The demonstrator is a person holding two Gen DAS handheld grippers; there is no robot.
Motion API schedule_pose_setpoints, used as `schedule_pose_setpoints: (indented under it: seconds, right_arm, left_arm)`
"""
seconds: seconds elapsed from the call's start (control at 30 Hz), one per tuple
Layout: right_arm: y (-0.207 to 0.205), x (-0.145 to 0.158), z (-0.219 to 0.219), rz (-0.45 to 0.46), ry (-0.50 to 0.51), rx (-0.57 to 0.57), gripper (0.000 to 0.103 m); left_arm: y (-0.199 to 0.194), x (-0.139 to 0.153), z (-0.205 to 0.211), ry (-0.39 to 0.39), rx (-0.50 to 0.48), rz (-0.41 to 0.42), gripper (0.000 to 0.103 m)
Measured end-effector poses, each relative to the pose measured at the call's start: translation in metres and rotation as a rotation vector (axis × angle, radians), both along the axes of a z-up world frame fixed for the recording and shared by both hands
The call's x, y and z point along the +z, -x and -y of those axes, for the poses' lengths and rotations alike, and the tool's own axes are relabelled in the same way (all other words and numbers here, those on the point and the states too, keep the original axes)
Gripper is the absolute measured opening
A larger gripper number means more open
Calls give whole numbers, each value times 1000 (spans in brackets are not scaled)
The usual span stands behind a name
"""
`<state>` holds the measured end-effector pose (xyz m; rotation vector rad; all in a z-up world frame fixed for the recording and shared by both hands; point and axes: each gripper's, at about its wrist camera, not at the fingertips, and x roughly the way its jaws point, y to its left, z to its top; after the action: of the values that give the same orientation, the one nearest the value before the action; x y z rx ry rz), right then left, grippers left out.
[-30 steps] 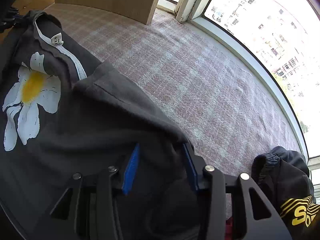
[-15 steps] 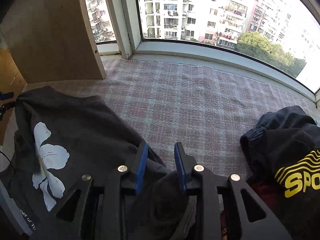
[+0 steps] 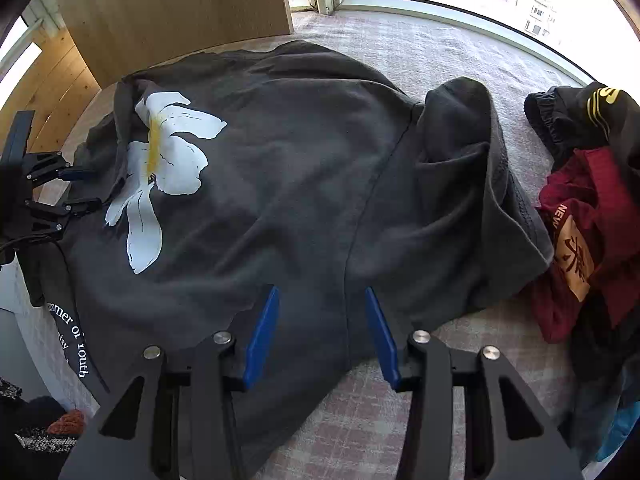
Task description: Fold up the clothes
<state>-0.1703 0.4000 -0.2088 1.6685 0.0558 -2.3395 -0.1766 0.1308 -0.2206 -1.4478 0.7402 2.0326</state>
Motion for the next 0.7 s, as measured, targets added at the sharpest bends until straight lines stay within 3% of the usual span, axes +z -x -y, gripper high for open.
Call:
schedule_pose_setpoints:
  seconds: [0.07, 0.1, 0.13, 0.23, 0.33, 0.4, 0.47, 0.53, 0.57, 0.63, 0.7]
  right_arm:
    - [-6, 3, -10, -2, 9, -37, 44]
    - [-9, 5, -15, -6, 14, -58, 44]
    - [-12, 8, -20, -12, 19, -77, 44]
    - [-18, 12, -32, -22, 23, -123, 44]
    - [-25, 14, -37, -28, 10, -140, 44]
    - [-31, 14, -37, -21, -2, -134, 44]
    - [-43, 12, -33, -15, -3, -110, 44]
    - [-56, 11, -29, -8, -4, -85, 44]
    - [-63, 10, -27, -5, -5, -73, 44]
    - [-75, 8, -22, 1, -7, -48, 44]
    - [-88, 6, -18, 8, -8, -23, 44]
  left_arm:
    - [5, -1, 3, -60, 6, 56, 29]
    - [8, 0, 6, -93, 19, 85, 11]
    - [11, 1, 10, -109, 39, 94, 5]
    - [15, 10, 25, -112, 89, 67, 3]
    - [23, 35, 49, -92, 147, -31, 3]
    - [42, 56, 81, -53, 249, -138, 3]
    - [75, 76, 140, -17, 465, -240, 11]
    - [90, 90, 201, 106, 674, -350, 25]
    - [92, 98, 226, 136, 750, -368, 25]
    - [73, 114, 253, 56, 774, -345, 29]
    - [39, 126, 262, -33, 712, -309, 36]
